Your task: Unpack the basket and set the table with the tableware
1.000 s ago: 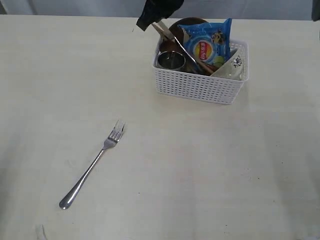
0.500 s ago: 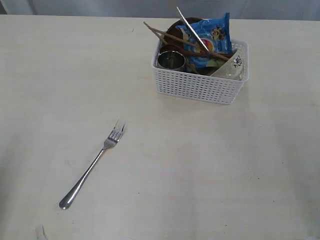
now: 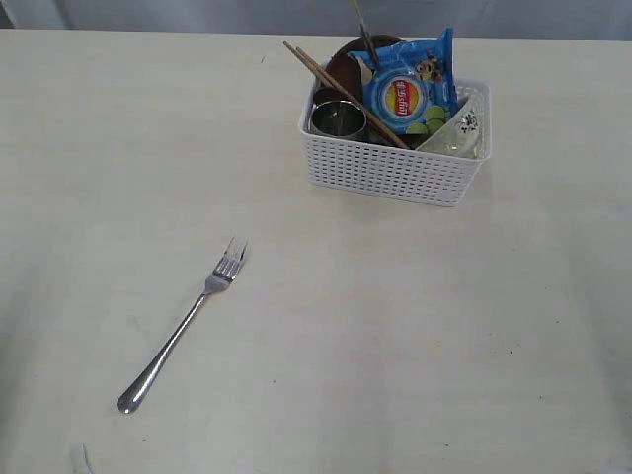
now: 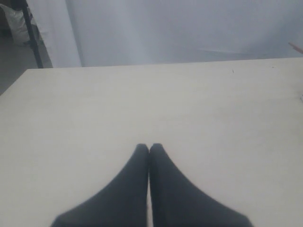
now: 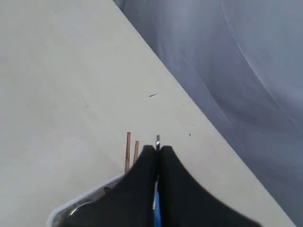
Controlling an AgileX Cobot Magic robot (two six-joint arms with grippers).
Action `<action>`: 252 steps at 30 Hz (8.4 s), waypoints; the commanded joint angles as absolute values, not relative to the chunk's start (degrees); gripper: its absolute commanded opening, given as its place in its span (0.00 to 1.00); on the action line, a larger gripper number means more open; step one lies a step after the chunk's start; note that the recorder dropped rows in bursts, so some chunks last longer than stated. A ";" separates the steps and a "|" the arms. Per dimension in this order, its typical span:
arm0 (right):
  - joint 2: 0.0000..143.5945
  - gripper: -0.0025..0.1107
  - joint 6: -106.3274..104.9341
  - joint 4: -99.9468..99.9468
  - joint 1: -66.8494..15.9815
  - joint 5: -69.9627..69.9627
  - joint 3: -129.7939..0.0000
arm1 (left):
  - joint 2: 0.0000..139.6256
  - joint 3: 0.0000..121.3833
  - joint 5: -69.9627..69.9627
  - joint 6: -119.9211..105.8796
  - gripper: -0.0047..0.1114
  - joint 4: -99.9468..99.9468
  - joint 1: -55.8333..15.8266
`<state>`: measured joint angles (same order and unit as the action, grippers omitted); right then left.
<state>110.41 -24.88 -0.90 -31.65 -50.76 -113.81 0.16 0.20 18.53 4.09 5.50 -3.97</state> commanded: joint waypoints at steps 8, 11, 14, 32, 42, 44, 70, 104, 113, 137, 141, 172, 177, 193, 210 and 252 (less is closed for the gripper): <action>106.98 0.02 -23.59 10.34 -31.58 -50.89 -113.83 | 0.00 0.00 18.50 4.04 0.04 5.80 -3.86; 106.98 0.02 -23.34 17.31 -31.58 -54.01 -113.83 | 0.00 0.00 18.50 4.04 0.04 5.80 -3.86; 106.98 0.02 -23.19 25.30 -31.58 -55.90 -113.83 | 0.00 0.00 18.50 4.04 0.04 5.80 -3.86; 114.37 0.02 -13.80 39.78 -41.46 -60.58 -113.83 | 0.00 0.00 18.50 4.26 0.04 5.80 -3.86; 122.11 0.02 -8.86 39.78 -45.78 -55.70 -113.83 | 0.00 0.00 18.50 4.26 0.04 5.80 -3.86; 123.27 0.02 -8.61 39.78 -46.28 -55.96 -113.83 | 0.00 0.00 18.50 4.26 0.04 5.80 -3.86; 125.11 0.02 -6.65 32.46 -46.71 -36.57 -95.13 | 0.00 0.00 18.50 4.03 0.04 5.80 -3.86; 131.02 0.02 -3.37 41.54 -47.48 -29.92 -93.19 | 0.00 0.00 18.50 4.30 0.04 5.80 -3.86; 131.02 0.02 -3.24 38.87 -47.48 -27.76 -93.19 | 0.00 0.00 18.50 4.30 0.04 5.80 -3.86; 121.73 0.34 1.12 13.52 -50.39 -52.62 -93.19 | 0.00 0.00 18.50 4.30 0.04 5.80 -3.86; 122.21 0.34 3.51 9.15 -58.87 -52.62 -93.19 | 0.00 0.00 18.50 4.30 0.04 5.80 -3.86; 127.43 0.02 32.51 3.63 -57.56 -47.75 -92.48 | 0.00 0.00 18.50 4.29 0.04 6.18 -3.86; 125.65 0.02 37.89 6.45 -57.45 -41.60 -88.12 | 0.00 0.00 18.50 4.29 0.04 6.18 -3.86; 119.42 0.02 37.93 14.72 -58.01 -34.37 -75.92 | 0.00 0.00 18.50 4.19 0.04 6.18 -3.86; 116.71 0.02 31.91 17.45 -56.38 -31.35 -75.92 | 0.00 0.00 18.50 4.19 0.04 6.18 -3.86; 120.10 0.02 23.10 11.89 -49.74 -37.57 -76.17 | 0.00 0.00 18.50 4.29 0.04 6.18 -3.86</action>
<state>119.60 22.08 12.04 -51.11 -37.92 -75.92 0.16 0.20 18.53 4.19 6.42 -3.97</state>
